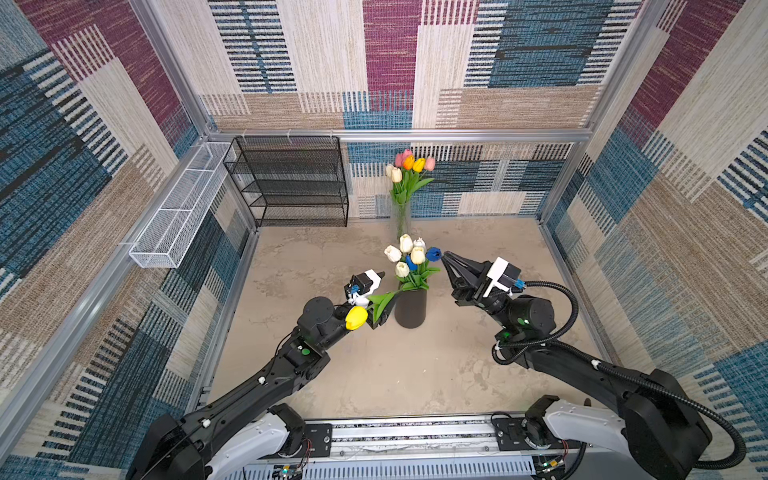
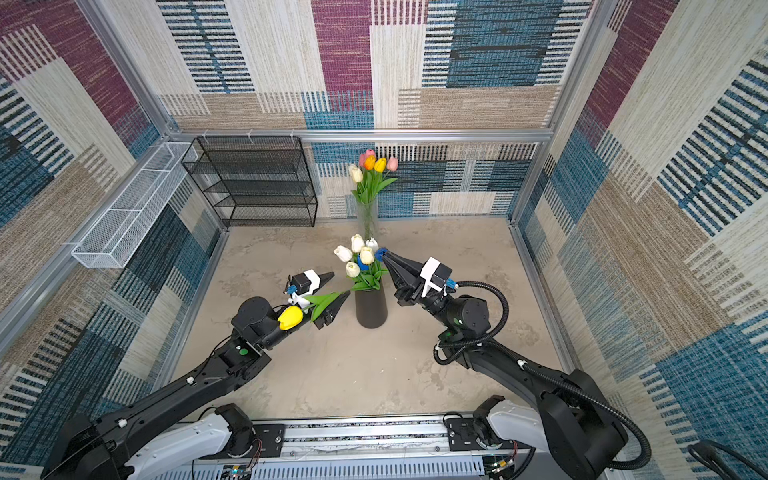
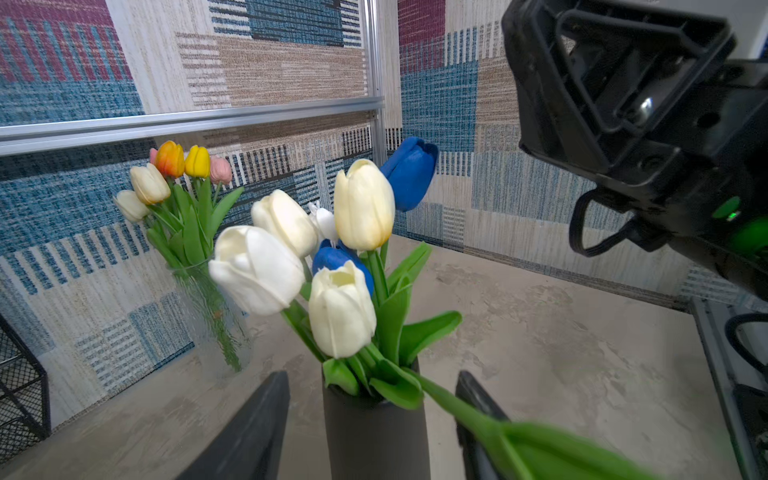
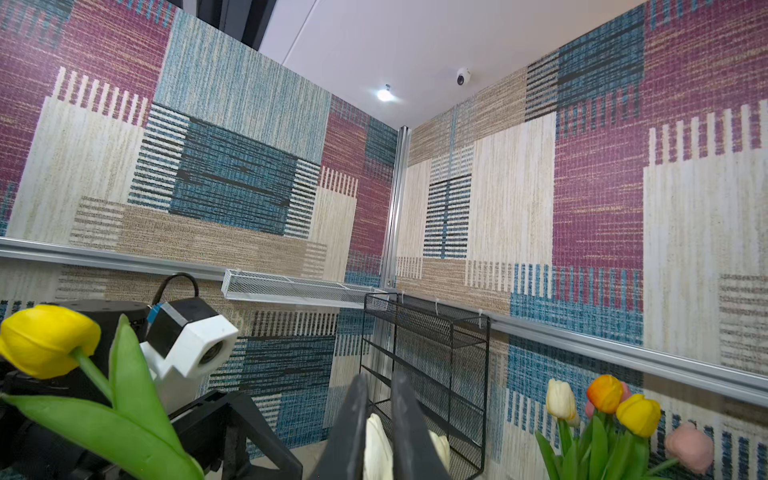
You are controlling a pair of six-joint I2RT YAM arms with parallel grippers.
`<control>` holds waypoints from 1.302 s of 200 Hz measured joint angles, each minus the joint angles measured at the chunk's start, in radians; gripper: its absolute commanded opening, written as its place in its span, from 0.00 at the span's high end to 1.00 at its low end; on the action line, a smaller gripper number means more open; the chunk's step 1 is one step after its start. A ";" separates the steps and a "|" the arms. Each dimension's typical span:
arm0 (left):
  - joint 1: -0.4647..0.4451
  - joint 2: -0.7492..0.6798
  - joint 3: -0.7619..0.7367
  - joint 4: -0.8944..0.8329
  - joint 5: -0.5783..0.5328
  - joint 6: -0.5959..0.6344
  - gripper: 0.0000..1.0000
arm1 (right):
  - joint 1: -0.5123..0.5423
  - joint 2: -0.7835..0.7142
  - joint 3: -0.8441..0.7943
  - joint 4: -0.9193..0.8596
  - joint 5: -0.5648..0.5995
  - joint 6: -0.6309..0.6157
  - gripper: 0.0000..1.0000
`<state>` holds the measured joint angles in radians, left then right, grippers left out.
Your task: Arrange the flowers into the vase
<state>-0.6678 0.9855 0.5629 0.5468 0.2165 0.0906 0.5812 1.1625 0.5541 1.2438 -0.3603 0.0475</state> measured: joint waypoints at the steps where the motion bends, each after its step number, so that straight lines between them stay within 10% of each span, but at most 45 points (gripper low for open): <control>1: 0.000 0.000 0.000 -0.002 0.000 0.000 0.48 | 0.000 0.000 0.000 -0.001 0.001 0.000 0.84; 110: 0.000 0.001 0.096 -0.154 0.047 -0.005 0.94 | 0.000 0.000 -0.005 -0.056 0.022 -0.012 0.74; 260: 0.002 0.206 0.568 -0.716 0.063 0.005 1.00 | 0.000 0.007 -0.017 -0.057 0.057 -0.037 0.71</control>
<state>-0.6659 1.1919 1.1305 -0.1692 0.2790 0.0952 0.5812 1.1694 0.5369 1.1866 -0.3031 0.0101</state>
